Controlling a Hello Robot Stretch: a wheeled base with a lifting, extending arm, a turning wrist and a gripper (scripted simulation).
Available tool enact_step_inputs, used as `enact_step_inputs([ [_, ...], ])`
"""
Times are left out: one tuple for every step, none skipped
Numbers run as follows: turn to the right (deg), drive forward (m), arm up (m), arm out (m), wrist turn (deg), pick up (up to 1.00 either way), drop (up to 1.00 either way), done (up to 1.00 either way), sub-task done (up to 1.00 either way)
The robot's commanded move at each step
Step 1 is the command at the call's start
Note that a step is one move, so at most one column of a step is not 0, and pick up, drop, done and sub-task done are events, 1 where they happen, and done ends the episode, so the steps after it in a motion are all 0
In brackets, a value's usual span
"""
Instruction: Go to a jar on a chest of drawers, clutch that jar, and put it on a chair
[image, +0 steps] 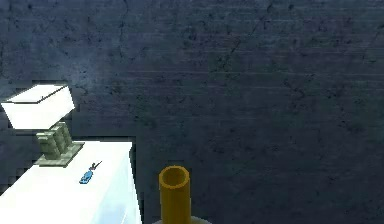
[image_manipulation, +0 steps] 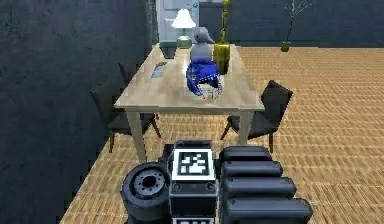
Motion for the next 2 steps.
enact_step_inputs([
  [0.0,0.15,0.0,0.0,0.0,0.0,0.0,0.0,0.0],
  [45.0,0.0,0.0,0.0,0.0,0.0,0.0,0.0,0.0],
])
